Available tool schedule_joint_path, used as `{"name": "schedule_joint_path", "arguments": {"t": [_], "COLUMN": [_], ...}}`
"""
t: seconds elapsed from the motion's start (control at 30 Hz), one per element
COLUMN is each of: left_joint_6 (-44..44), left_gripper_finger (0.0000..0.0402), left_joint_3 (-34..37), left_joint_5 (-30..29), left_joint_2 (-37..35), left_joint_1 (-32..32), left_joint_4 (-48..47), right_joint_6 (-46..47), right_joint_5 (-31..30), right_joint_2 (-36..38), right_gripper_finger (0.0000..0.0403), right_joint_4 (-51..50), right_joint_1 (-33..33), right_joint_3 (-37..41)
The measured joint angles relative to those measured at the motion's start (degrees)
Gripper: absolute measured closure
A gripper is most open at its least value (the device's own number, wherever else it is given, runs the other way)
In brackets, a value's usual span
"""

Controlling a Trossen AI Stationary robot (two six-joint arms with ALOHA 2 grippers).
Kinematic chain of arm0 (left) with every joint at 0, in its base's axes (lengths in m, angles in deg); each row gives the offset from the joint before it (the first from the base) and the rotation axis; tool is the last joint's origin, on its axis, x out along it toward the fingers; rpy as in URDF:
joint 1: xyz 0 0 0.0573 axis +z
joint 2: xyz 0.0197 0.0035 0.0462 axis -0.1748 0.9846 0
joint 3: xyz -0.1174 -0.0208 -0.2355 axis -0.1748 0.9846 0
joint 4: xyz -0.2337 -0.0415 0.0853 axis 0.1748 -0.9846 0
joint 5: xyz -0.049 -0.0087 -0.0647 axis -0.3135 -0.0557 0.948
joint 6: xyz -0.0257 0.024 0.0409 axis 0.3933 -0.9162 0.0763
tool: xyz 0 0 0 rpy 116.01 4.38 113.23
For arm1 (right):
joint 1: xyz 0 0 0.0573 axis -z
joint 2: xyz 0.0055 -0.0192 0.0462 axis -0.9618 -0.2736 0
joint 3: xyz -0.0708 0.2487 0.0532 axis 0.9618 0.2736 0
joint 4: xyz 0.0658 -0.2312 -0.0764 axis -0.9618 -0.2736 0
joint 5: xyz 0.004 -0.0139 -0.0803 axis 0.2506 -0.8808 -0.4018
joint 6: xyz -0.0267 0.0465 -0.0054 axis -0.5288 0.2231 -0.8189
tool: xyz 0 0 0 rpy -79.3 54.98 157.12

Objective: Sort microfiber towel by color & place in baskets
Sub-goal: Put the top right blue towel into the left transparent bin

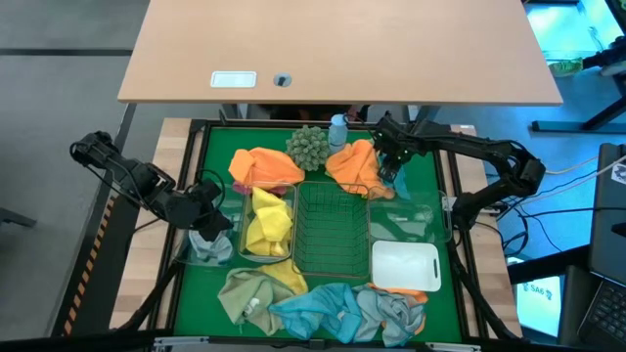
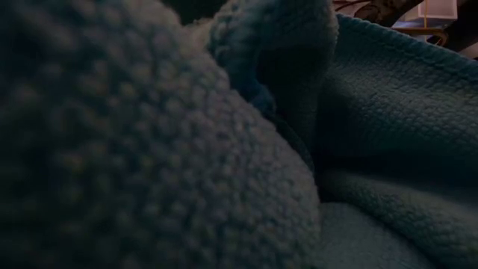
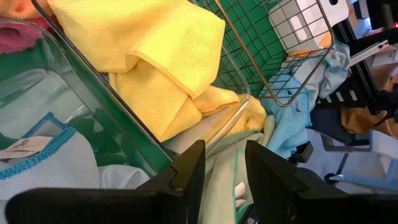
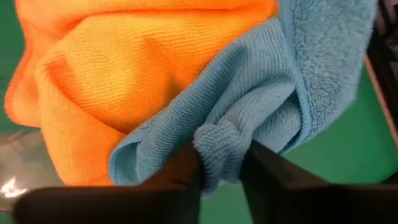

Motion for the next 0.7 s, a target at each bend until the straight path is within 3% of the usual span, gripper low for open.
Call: {"name": "schedule_joint_path", "arguments": {"t": [0.13, 0.3, 0.43, 0.7], "left_joint_6": [0.0, 0.0, -1.27, -7.46], "left_gripper_finger": [0.0292, 0.0292, 0.0292, 0.0292], "left_joint_3": [0.0, 0.0, 0.0, 0.0], "left_joint_5": [-0.02, -0.04, -0.47, -7.4], "left_joint_2": [0.0, 0.0, 0.0, 0.0], "left_joint_1": [0.01, 0.0, -0.01, 0.01], "left_joint_4": [-0.02, -0.02, 0.0, 0.72], "right_joint_6": [-0.33, -0.4, -0.14, 0.0], "right_joint_5": [1.35, 1.59, 1.67, 7.21], "right_joint_2": [0.0, 0.0, 0.0, 0.0], "right_gripper_finger": [0.039, 0.0374, 0.039, 0.0385], "right_joint_4": [-0.39, -7.06, -12.81, -20.23], "right_joint_1": [0.0, -0.02, -0.02, -0.07], "right_joint_3": [-0.11, -4.21, -9.98, -23.94]}}
